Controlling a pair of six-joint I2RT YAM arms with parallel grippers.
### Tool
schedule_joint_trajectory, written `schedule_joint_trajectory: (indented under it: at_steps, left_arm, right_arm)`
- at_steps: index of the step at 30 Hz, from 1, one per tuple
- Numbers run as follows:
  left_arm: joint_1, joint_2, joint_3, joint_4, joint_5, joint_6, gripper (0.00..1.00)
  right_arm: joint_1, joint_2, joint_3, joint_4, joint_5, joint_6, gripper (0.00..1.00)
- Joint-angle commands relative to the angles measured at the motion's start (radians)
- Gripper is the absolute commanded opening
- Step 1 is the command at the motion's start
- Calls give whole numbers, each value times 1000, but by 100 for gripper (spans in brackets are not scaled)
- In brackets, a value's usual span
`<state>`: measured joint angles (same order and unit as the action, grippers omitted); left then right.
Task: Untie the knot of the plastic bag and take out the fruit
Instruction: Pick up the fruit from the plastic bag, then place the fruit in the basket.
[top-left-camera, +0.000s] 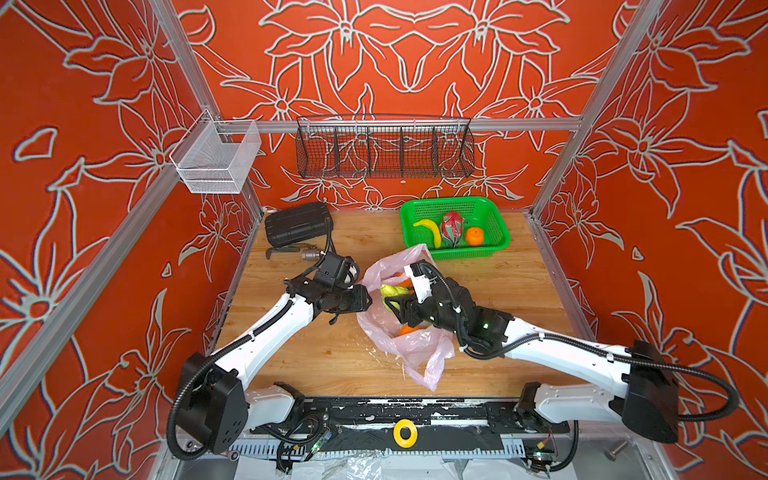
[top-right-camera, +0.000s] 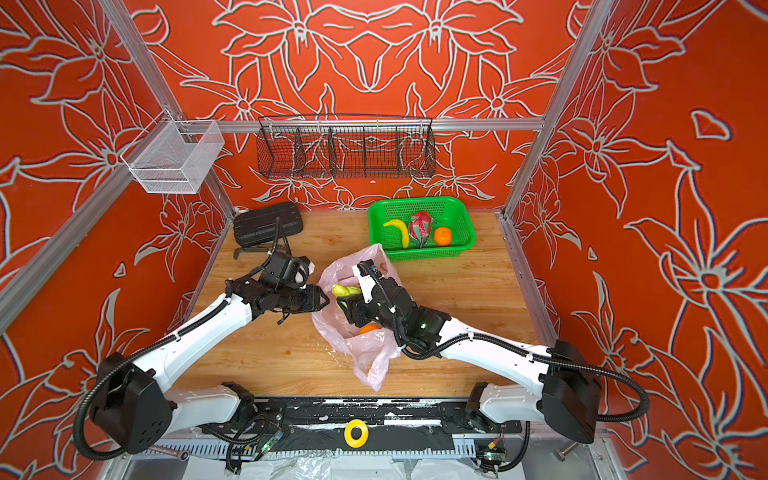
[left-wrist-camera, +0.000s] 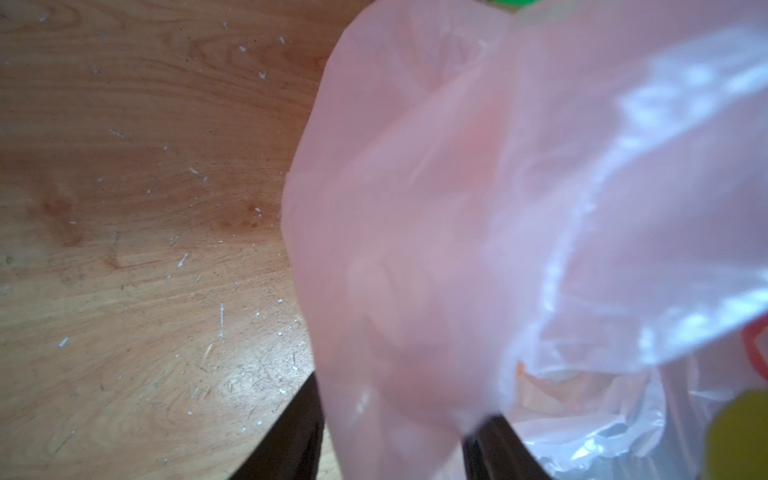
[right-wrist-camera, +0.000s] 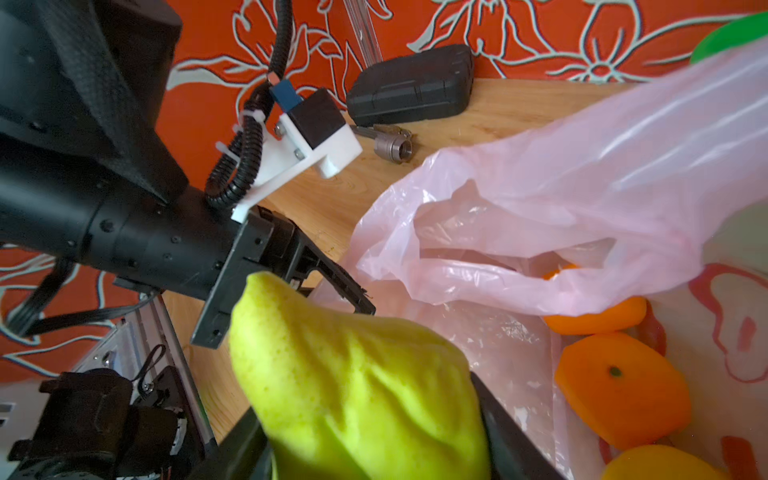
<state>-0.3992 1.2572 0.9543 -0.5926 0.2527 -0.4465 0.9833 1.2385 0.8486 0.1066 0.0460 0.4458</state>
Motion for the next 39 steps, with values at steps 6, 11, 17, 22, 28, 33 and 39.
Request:
schedule_joint_trajectory:
  at_steps: [6,11,17,22,28,33,39]
  left_arm:
    - [3,-84,30,-19,13,14,68]
    - [3,-148,39,-1,28,11,79]
    - [3,-195,45,44,55,3,89]
    - [-11,-202,81,81,96,1,96]
    - [-37,-163,136,93,95,15,97]
    - [-83,-124,182,95,89,27,98]
    - [-146,-84,244,86,62,48,98]
  right_arm:
    - [2,-63,93,-9,43,9,63]
    - [-10,-79,158,-48,89,-43,63]
    - [-66,-62,229,-78,116,-76,63]
    - [-155,-60,287,-128,120,-102,63]
    - [-285,-59,306,-144,113,-106,65]
    - [-380,-49,312,-145,105,-106,66]
    - [-525,29,368,-198,46,-101,66]
